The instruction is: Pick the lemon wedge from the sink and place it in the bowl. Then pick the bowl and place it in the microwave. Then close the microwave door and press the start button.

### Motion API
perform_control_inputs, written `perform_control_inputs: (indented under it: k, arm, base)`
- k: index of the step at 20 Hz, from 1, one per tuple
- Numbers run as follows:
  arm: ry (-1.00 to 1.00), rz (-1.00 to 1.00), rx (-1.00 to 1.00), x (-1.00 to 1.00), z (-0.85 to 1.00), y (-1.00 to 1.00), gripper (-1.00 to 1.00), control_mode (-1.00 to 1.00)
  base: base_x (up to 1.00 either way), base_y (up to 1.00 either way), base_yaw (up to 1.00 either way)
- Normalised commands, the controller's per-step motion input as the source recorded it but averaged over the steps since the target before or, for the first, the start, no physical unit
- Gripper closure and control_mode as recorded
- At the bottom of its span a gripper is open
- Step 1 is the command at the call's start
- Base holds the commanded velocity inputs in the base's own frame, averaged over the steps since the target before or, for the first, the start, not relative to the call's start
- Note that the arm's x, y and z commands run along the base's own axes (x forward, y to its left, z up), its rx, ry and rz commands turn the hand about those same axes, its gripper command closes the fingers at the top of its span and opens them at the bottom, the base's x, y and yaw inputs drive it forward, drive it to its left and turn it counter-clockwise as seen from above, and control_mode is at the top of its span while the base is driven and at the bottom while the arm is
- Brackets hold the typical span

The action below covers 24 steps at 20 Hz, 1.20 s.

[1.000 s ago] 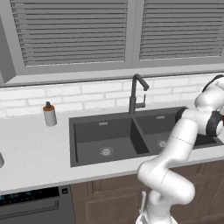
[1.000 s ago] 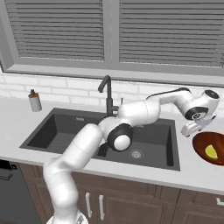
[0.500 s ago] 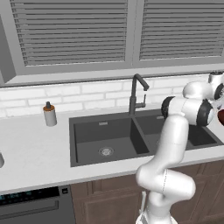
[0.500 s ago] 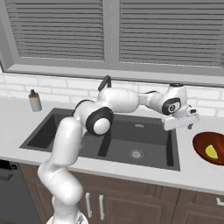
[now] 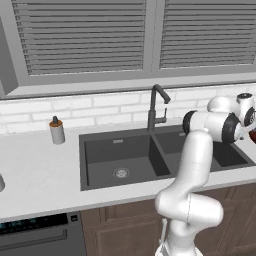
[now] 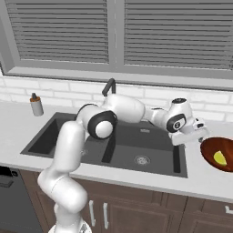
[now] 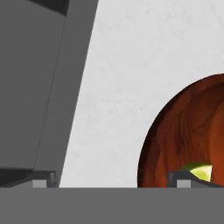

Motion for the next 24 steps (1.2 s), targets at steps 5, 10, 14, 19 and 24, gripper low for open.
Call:
perform_control_inputs:
  k: [5, 10, 14, 19, 24]
  arm:
    - [0.00, 0.00, 0.00, 0.00, 0.00, -0.41, -1.00, -1.00]
    - [0.00, 0.00, 0.00, 0.00, -0.04, -0.31, -1.00, -1.00]
    - [0.00, 0.00, 0.00, 0.00, -0.24, -0.24, -1.00, -1.00]
    - [0.00, 0.00, 0.00, 0.00, -0.33, -0.08, -1.00, -1.00]
    - [0.00, 0.00, 0.00, 0.00, -0.17, -0.28, -1.00, -1.00]
  base:
    - [0.00, 0.00, 0.00]
    - [0.00, 0.00, 0.00]
    - [0.00, 0.00, 0.00]
    - [0.00, 0.00, 0.00]
    - [0.00, 0.00, 0.00]
